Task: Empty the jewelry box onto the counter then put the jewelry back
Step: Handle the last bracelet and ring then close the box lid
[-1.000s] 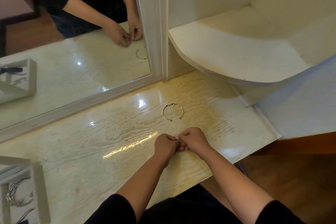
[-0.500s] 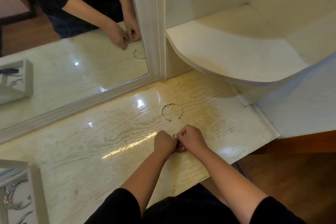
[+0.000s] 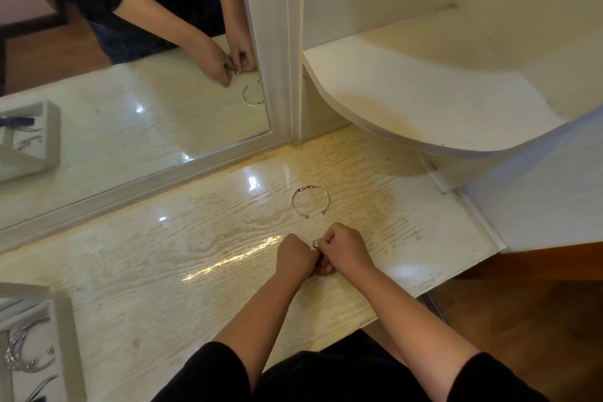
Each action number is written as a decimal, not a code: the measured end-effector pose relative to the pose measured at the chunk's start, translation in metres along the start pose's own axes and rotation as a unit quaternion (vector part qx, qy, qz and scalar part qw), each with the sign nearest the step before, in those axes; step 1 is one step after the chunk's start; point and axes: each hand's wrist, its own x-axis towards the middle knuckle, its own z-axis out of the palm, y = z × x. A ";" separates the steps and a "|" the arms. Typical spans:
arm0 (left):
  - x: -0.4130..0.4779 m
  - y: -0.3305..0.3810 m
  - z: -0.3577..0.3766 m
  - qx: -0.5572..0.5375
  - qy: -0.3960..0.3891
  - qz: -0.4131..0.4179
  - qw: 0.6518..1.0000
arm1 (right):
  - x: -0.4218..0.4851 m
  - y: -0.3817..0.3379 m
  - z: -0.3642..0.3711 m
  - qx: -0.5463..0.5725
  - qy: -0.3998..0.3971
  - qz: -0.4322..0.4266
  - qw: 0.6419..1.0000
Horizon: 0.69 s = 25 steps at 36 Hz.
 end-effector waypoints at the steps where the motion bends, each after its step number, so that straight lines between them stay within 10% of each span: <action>1: 0.000 0.000 0.000 -0.001 -0.002 0.002 1.000 | 0.000 0.000 0.000 0.003 -0.001 0.002 1.000; 25: -0.042 -0.062 -0.063 -0.230 -0.021 0.007 0.973 | -0.037 -0.035 0.030 0.261 -0.017 0.003 0.965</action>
